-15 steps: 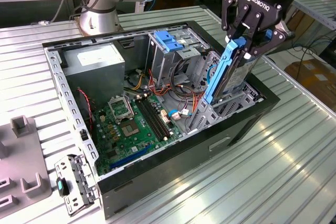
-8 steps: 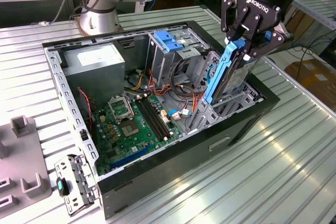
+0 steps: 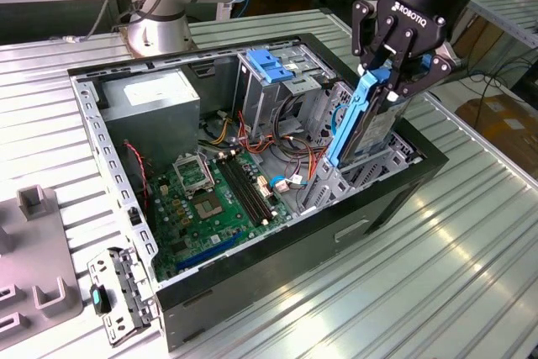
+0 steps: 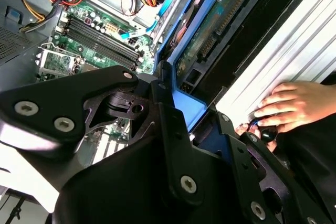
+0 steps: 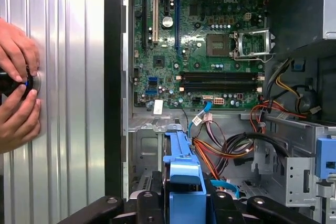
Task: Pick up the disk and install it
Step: 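Insert the disk into the insertion slot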
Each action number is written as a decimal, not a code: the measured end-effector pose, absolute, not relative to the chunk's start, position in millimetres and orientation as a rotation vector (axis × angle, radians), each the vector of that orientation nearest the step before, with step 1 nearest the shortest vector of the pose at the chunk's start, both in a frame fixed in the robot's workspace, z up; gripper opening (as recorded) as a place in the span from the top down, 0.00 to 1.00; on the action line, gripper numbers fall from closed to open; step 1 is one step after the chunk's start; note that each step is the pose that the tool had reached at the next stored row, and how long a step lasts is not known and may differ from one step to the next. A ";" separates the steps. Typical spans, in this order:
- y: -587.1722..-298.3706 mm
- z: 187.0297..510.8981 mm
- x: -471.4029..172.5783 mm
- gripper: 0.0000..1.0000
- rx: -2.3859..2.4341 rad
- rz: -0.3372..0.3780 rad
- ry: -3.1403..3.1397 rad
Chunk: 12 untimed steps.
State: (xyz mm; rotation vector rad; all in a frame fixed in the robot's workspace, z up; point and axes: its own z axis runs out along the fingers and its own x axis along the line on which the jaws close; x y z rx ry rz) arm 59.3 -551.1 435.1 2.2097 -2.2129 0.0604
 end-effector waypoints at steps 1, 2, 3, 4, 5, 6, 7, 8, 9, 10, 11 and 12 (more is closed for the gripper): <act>-551.1 434.2 59.3 0.63 2.210 0.060 -2.213; -551.1 433.2 59.4 0.63 2.210 0.060 -2.213; -551.1 432.3 59.4 0.63 2.210 0.060 -2.213; -551.1 431.2 59.4 0.63 2.210 0.060 -2.213; -551.1 429.6 59.4 0.63 2.209 0.060 -2.213; -551.1 427.6 59.4 0.63 2.209 0.060 -2.213; -551.1 425.8 59.4 0.63 2.209 0.059 -2.212; -551.1 424.7 59.4 0.63 2.209 0.059 -2.212; -551.1 423.0 59.4 0.63 2.209 0.059 -2.212; -551.1 421.5 59.4 0.63 2.209 0.059 -2.212; -551.1 419.0 59.5 0.63 2.209 0.058 -2.212; -551.1 417.4 59.6 0.63 2.209 0.058 -2.212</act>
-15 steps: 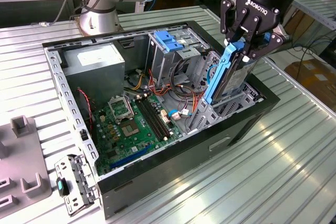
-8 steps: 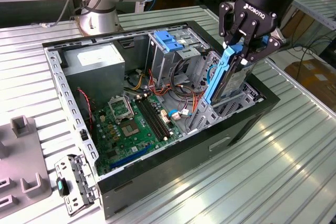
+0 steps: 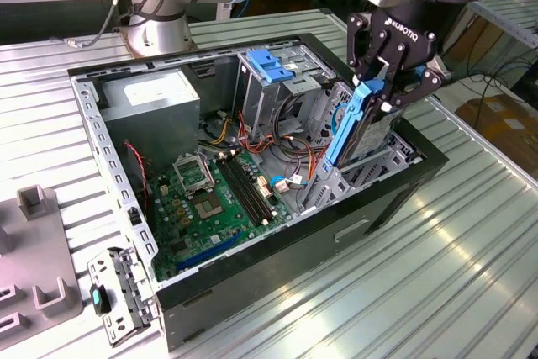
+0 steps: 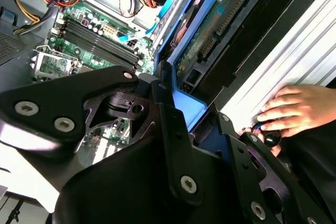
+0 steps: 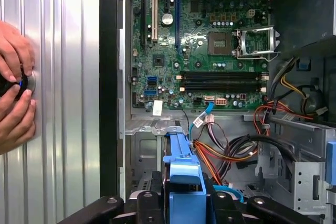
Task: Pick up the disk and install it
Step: 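Insert the disk into the insertion slot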
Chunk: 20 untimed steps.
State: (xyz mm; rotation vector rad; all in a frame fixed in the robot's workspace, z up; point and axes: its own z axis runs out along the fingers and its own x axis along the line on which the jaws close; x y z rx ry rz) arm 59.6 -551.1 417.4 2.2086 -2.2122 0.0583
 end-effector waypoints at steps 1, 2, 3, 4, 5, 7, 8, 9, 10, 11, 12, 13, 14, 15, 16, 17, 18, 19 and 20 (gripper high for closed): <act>-551.1 415.7 59.6 0.63 2.209 0.058 -2.212; -551.1 412.9 59.7 0.63 2.208 0.058 -2.212; -551.1 411.5 59.8 0.63 2.208 0.058 -2.212; -551.1 409.3 59.9 0.63 2.208 0.058 -2.212; -551.1 406.9 60.1 0.63 2.208 0.058 -2.212; -551.2 401.5 60.4 0.63 2.208 0.058 -2.212; -551.2 400.1 60.4 0.63 2.208 0.058 -2.212; -551.2 398.6 60.4 0.63 2.208 0.057 -2.212; -551.2 397.4 60.5 0.63 2.208 0.057 -2.212; -551.3 395.6 60.7 0.63 2.208 0.057 -2.212; -551.3 394.3 60.8 0.63 2.208 0.057 -2.212; -551.4 392.7 60.9 0.63 2.207 0.057 -2.212; -551.5 390.0 61.1 0.63 2.207 0.056 -2.212; -551.6 387.0 61.3 0.63 2.207 0.056 -2.212; -551.6 384.4 61.7 0.63 2.207 0.056 -2.211; -551.6 382.1 61.9 0.63 2.207 0.055 -2.211; -551.6 380.4 62.0 0.63 2.207 0.055 -2.211; -551.6 376.7 62.4 0.63 2.207 0.055 -2.211; -551.6 374.1 62.7 0.63 2.206 0.055 -2.211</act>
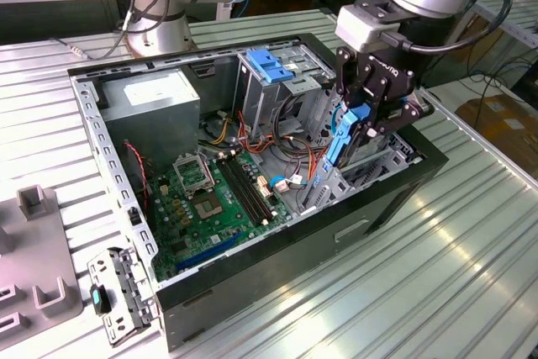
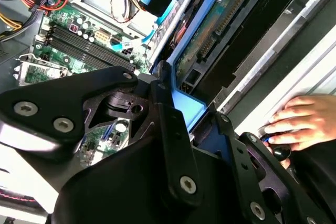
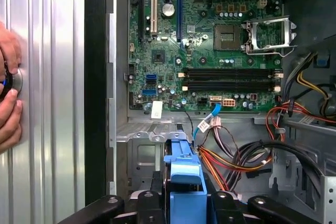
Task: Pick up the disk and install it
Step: 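Insert the disk into the insertion slot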
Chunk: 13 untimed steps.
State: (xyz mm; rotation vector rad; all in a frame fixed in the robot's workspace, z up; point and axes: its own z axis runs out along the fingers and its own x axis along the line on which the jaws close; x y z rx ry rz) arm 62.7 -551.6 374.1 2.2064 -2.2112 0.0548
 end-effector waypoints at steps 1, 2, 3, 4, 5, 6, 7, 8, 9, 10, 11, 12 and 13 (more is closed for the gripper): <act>-551.6 370.2 63.1 0.63 2.206 0.055 -2.211; -551.6 367.4 63.4 0.63 2.206 0.055 -2.211; -551.6 365.5 63.6 0.63 2.206 0.055 -2.211; -551.6 363.9 63.8 0.63 2.206 0.055 -2.211; -551.6 362.5 63.9 0.63 2.206 0.054 -2.211; -551.6 362.0 63.9 0.63 2.206 0.054 -2.211; -551.6 362.0 63.9 0.63 2.206 0.054 -2.211; -551.6 362.0 63.9 0.63 2.206 0.054 -2.211; -551.6 362.0 63.9 0.63 2.206 0.054 -2.211; -551.6 362.0 63.9 0.63 2.206 0.055 -2.211; -551.6 361.9 63.9 0.63 2.206 0.055 -2.211; -551.6 361.9 63.9 0.63 2.206 0.055 -2.211; -551.6 361.9 64.0 0.62 2.206 0.055 -2.211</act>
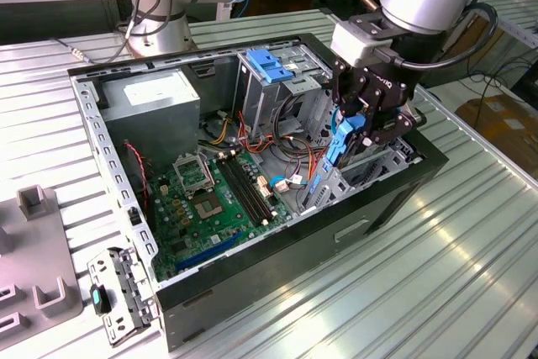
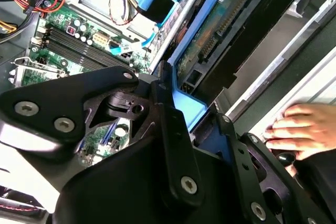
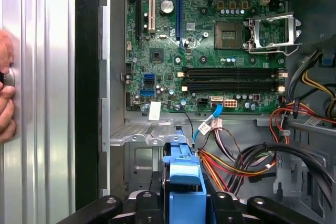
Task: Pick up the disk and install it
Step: 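Insert the disk into the insertion slot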
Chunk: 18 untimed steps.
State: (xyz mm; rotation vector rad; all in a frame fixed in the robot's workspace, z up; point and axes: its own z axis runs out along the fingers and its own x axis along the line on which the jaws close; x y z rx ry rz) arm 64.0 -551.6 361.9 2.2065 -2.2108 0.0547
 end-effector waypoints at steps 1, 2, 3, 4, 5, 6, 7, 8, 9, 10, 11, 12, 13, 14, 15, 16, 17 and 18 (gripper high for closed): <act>-551.6 361.9 64.0 0.56 2.206 0.055 -2.211; -551.6 361.9 64.0 0.50 2.206 0.055 -2.211; -551.6 361.9 63.9 0.50 2.206 0.055 -2.211; -551.6 361.9 63.9 0.50 2.206 0.055 -2.211; -551.6 361.9 63.9 0.50 2.206 0.055 -2.211; -551.6 361.9 63.9 0.50 2.206 0.055 -2.211; -551.6 361.9 63.9 0.51 2.206 0.055 -2.211; -551.6 361.9 63.9 0.58 2.206 0.055 -2.211; -551.6 361.9 63.9 0.58 2.206 0.055 -2.211; -551.6 361.9 63.9 0.64 2.206 0.055 -2.211; -551.6 361.9 63.9 0.70 2.206 0.055 -2.211; -551.6 361.9 63.9 0.76 2.206 0.055 -2.211; -551.6 361.9 63.9 0.82 2.206 0.055 -2.211; -551.6 361.9 63.9 0.88 2.206 0.055 -2.211; -551.6 361.9 63.9 0.89 2.206 0.055 -2.211; -551.6 361.9 63.9 0.89 2.206 0.055 -2.211; -551.6 361.9 63.9 0.89 2.206 0.055 -2.211; -551.6 361.9 63.9 0.89 2.206 0.055 -2.211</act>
